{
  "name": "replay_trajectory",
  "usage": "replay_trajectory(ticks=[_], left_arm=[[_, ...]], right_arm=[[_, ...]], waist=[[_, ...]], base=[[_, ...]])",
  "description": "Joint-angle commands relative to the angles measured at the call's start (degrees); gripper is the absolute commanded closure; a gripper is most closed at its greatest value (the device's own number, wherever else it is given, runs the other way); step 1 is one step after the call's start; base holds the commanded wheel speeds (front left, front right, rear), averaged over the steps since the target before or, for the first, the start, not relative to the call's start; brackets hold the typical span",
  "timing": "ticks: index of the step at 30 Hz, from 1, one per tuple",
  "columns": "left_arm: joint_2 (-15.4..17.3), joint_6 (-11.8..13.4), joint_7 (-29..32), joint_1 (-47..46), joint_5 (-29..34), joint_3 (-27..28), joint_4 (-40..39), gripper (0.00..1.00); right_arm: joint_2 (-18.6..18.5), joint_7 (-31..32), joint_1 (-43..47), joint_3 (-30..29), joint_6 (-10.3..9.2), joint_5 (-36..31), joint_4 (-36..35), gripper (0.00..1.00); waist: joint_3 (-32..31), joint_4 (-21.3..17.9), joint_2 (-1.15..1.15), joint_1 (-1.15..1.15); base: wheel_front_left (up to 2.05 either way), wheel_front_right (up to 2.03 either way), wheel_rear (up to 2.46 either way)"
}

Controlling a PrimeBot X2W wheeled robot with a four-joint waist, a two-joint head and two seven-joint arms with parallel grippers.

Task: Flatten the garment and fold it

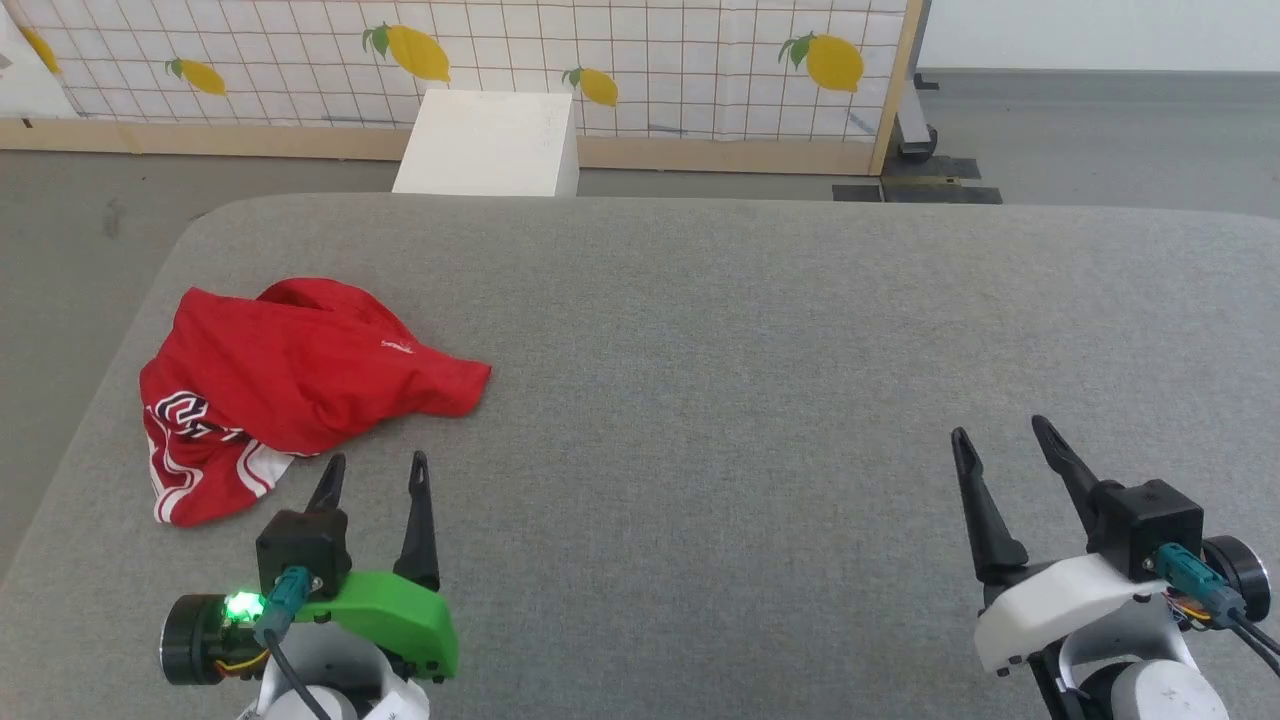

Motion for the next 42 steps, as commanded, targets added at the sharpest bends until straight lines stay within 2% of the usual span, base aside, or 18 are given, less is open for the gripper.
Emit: replay_trajectory(ticks=[1, 42], left_arm=[[-0.04, 0.37, -0.56, 0.11, -0.49, -0.25, 0.32, 0.0], [-0.04, 1.15, -5.63, 0.79, -3.06, -2.5, 4.17, 0.0]], right_arm=[[0.01, -0.63, 0.7, -0.25, -0.01, 0.63, 0.27, 0.0], [0.05, -5.72, 2.93, -3.01, -0.04, 4.23, 2.2, 0.0]], waist=[[-0.01, -0.01, 0.0, 0.0], [-0.6, -0.33, 0.0, 0.0]], base=[[0.0, 0.0, 0.0], [0.0, 0.0, 0.0]])
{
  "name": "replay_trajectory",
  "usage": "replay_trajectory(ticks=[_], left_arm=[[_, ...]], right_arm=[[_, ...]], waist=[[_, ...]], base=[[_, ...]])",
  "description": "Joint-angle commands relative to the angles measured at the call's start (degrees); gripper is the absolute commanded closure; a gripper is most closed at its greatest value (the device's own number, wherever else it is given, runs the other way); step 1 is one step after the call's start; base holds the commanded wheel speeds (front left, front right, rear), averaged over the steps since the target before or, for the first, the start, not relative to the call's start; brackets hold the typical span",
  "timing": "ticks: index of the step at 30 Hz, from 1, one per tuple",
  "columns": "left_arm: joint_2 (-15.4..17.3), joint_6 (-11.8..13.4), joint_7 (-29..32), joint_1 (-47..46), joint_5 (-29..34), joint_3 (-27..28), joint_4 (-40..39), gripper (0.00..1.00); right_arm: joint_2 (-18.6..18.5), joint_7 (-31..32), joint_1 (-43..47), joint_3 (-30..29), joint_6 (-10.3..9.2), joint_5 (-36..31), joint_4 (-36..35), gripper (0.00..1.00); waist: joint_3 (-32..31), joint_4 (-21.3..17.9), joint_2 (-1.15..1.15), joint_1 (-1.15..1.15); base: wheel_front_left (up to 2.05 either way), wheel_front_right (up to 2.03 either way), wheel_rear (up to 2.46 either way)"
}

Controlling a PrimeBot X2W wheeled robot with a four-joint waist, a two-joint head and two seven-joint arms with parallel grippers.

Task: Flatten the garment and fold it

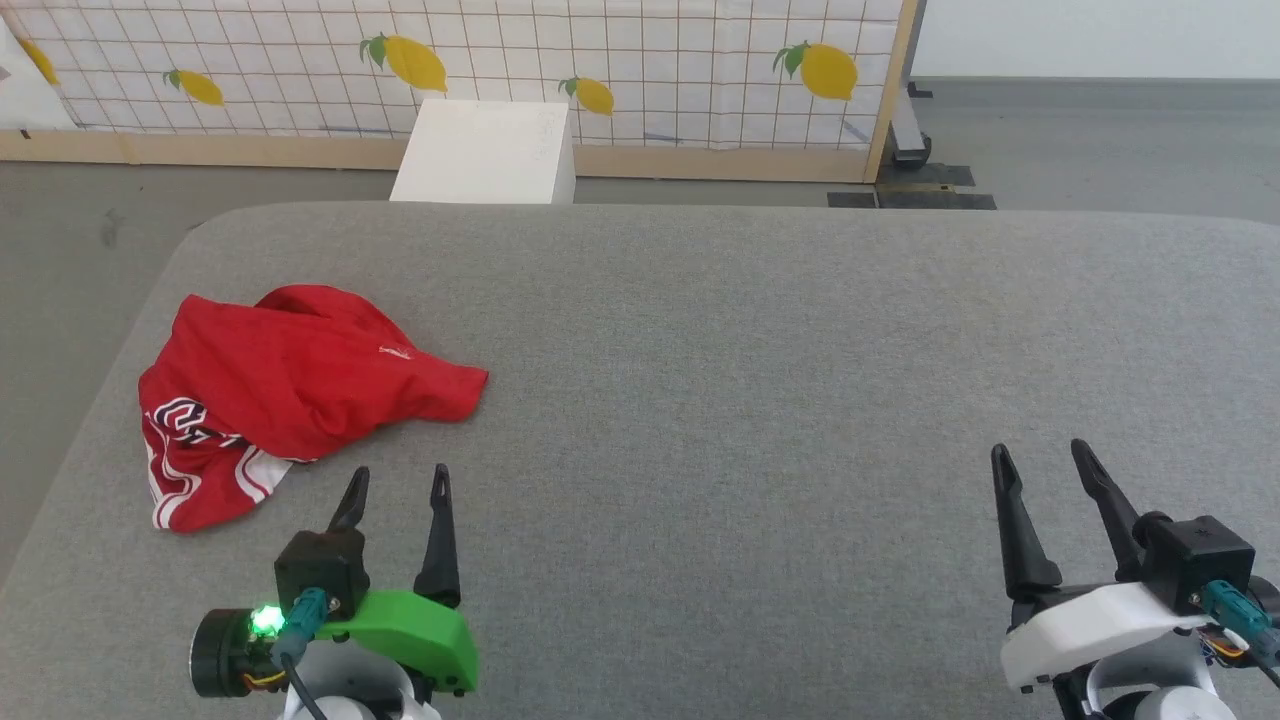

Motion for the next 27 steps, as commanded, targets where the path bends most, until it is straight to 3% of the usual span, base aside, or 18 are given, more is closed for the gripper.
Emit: replay_trajectory(ticks=[1, 27], left_arm=[[-0.04, 0.47, -0.57, 0.77, -0.18, -0.18, 0.42, 0.0], [0.06, 0.9, -3.62, 0.59, -1.76, -1.18, 2.99, 0.0]], right_arm=[[0.05, -0.64, 0.91, -0.23, -0.04, 0.71, 0.27, 0.0], [0.07, -3.7, 1.7, -1.48, -0.06, 2.74, 1.83, 0.0]], waist=[[0.01, -0.02, 0.0, 0.0], [-0.1, -0.11, 0.0, 0.0]], base=[[0.0, 0.0, 0.0], [0.0, 0.0, 0.0]])
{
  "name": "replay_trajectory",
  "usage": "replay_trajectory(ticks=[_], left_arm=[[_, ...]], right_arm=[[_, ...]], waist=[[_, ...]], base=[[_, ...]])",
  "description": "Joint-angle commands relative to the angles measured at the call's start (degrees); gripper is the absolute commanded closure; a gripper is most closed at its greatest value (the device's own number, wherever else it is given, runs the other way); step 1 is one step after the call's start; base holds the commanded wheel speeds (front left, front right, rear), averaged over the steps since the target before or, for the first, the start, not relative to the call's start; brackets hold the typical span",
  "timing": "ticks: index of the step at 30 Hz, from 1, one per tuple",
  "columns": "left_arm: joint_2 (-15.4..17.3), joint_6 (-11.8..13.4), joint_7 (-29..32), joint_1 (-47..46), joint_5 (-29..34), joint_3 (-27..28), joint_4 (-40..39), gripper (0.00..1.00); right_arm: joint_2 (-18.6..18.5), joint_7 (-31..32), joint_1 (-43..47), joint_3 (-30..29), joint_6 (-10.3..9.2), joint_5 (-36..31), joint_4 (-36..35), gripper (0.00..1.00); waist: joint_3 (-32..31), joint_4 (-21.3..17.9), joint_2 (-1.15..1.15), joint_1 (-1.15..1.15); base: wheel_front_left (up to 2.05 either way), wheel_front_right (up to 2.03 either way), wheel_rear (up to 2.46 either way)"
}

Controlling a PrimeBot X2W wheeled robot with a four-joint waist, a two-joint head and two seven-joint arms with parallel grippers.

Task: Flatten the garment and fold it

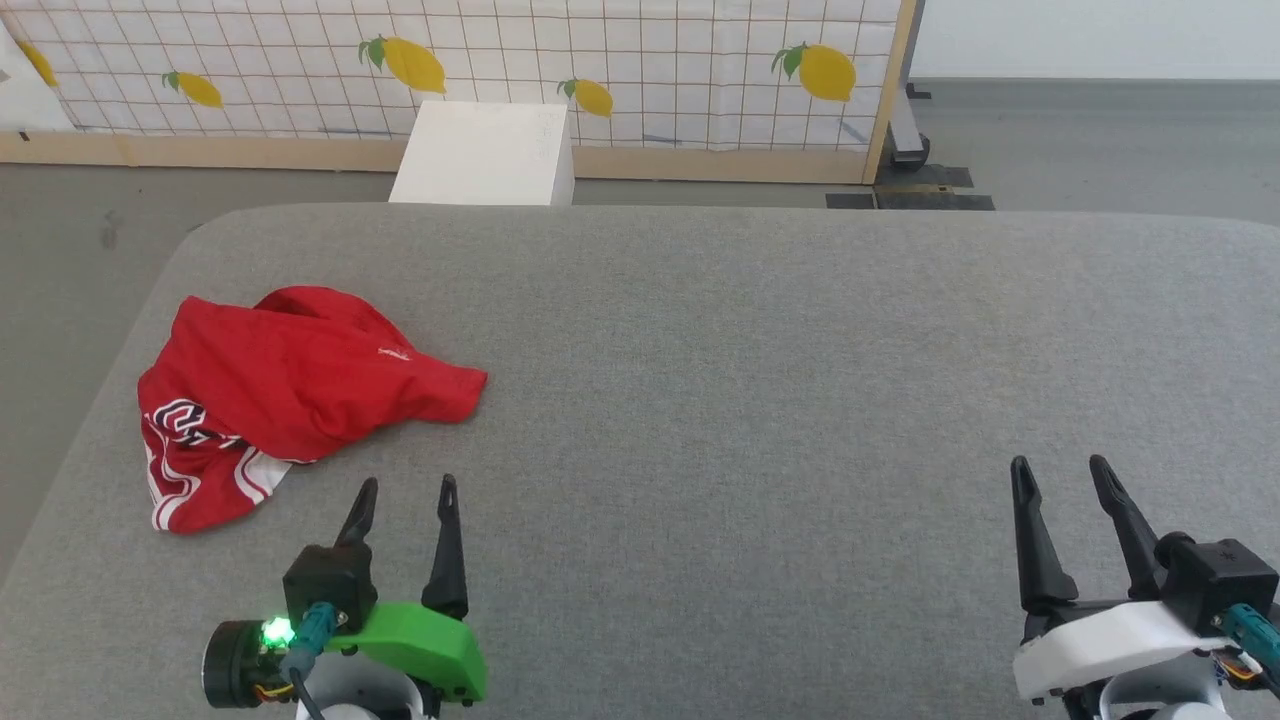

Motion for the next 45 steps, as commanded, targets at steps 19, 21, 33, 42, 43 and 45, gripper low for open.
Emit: replay_trajectory(ticks=[19, 21, 33, 42, 43, 45], left_arm=[[0.02, 0.87, -2.81, 0.74, -1.74, -1.17, 2.08, 0.0], [0.01, 0.91, -3.04, 0.75, -1.85, -1.3, 2.27, 0.0], [-0.01, 1.06, -4.48, 0.9, -2.8, -1.97, 3.42, 0.0], [0.07, 1.01, -5.25, 0.6, -3.2, -2.29, 4.06, 0.0], [0.07, 1.02, -5.25, 0.58, -3.22, -2.25, 4.08, 0.0], [0.06, 1.16, -5.25, 0.56, -3.4, -1.97, 4.01, 0.0]], right_arm=[[0.08, -2.89, 1.38, -0.95, -0.07, 2.24, 1.64, 0.0], [0.08, -3.13, 1.46, -1.03, -0.07, 2.43, 1.77, 0.0], [0.09, -4.57, 1.98, -1.54, -0.08, 3.25, 2.58, 0.0], [0.1, -5.35, 1.36, -1.71, -0.09, 2.73, 3.4, 0.0], [0.1, -5.35, 1.3, -1.64, -0.09, 2.57, 3.46, 0.0], [0.1, -5.35, 1.23, -1.49, -0.09, 2.26, 3.56, 0.0]], waist=[[0.0, 0.1, 0.0, 0.0], [0.06, 0.12, 0.0, 0.0], [-0.07, 0.25, 0.0, 0.0], [0.0, 0.91, 0.0, 0.0], [-0.02, 1.07, 0.0, 0.0], [-0.1, 1.56, 0.0, 0.0]], base=[[0.0, 0.0, 0.0], [0.0, 0.0, 0.0], [0.0, 0.0, 0.0], [0.0, 0.0, 0.0], [0.0, 0.0, 0.0], [0.0, 0.0, 0.0]])
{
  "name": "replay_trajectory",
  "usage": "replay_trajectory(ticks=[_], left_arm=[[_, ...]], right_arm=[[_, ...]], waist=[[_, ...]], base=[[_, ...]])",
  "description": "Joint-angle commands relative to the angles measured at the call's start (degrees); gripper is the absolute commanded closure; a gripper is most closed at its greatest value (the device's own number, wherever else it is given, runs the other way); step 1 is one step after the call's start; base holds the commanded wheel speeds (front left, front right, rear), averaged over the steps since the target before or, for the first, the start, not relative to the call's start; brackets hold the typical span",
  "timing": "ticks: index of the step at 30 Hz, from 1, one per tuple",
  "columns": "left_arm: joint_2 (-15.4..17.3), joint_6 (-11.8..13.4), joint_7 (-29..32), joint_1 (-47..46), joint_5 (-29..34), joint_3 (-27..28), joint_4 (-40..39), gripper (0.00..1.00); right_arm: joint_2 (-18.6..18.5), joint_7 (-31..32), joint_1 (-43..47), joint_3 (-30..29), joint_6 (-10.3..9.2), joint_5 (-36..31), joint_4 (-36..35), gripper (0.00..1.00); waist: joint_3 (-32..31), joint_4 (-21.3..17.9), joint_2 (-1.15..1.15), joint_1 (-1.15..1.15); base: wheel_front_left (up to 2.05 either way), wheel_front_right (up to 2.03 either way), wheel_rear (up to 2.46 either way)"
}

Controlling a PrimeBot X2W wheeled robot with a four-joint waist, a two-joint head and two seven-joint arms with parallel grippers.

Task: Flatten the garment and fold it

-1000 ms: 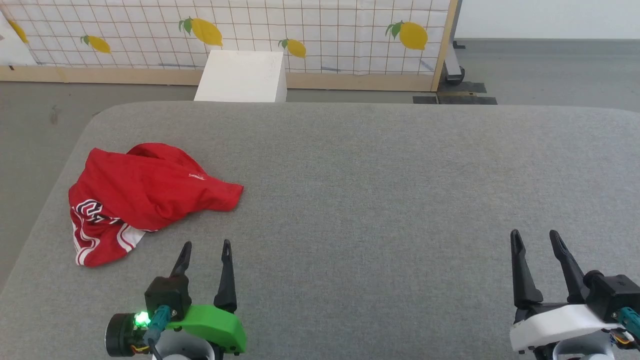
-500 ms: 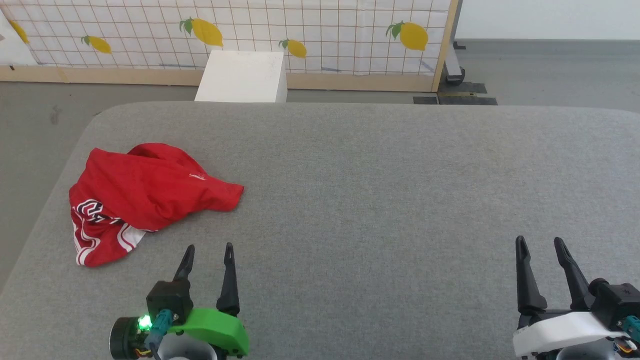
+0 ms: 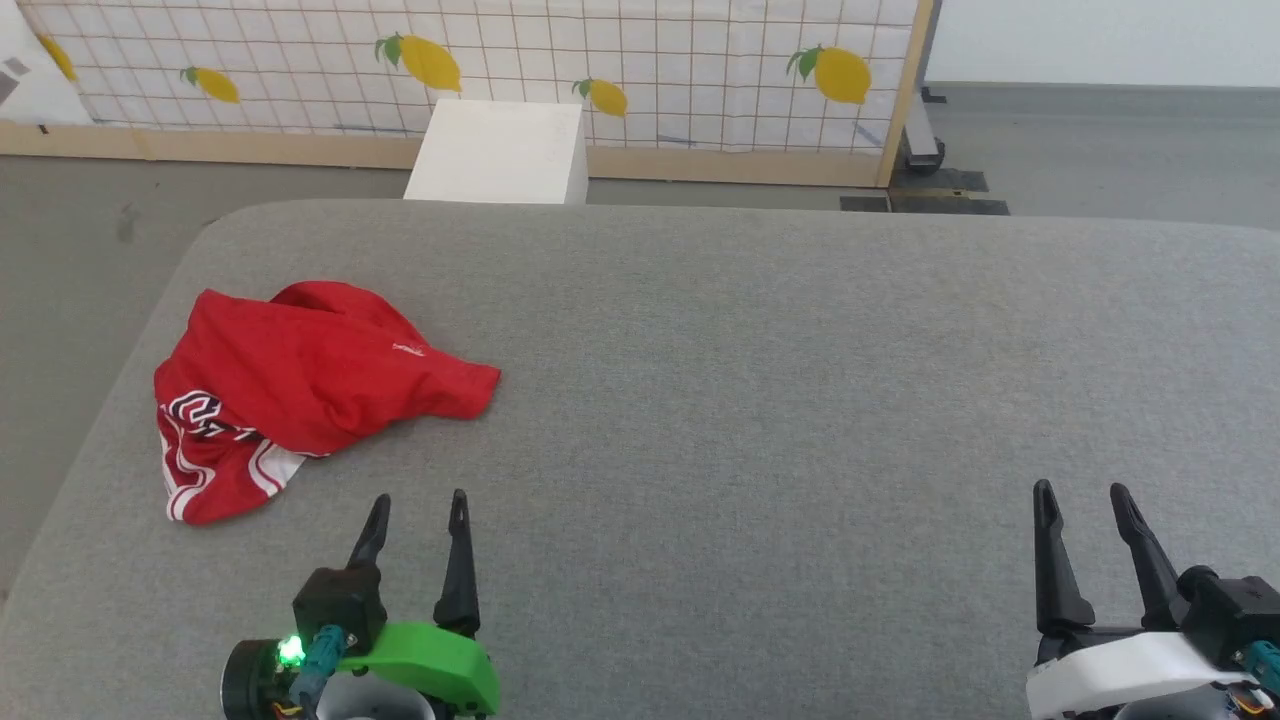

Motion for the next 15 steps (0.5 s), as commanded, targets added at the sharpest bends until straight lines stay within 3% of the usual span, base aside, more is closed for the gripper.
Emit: replay_trajectory(ticks=[1, 8, 15], left_arm=[[0.07, 0.32, -0.29, 0.57, -0.46, 0.19, 0.01, 0.0], [0.27, 0.4, -0.29, 0.87, -0.46, 0.7, -0.09, 0.0], [0.82, 0.6, -0.29, 1.41, -0.52, 1.22, -0.47, 0.0]], right_arm=[[0.08, -0.34, -0.13, 0.07, -0.09, -0.42, 0.23, 0.0], [0.08, -0.34, -0.13, 0.68, -0.09, -0.95, 0.72, 0.0], [0.08, -0.34, -0.24, 1.76, -0.09, -1.2, 1.37, 0.0]], waist=[[-0.13, 0.7, 0.0, 0.0], [-0.69, 4.43, 0.0, 0.0], [-1.37, 10.66, 0.0, 0.0]], base=[[0.0, 0.0, 0.0], [0.0, 0.0, 0.0], [0.0, 0.0, 0.0]])
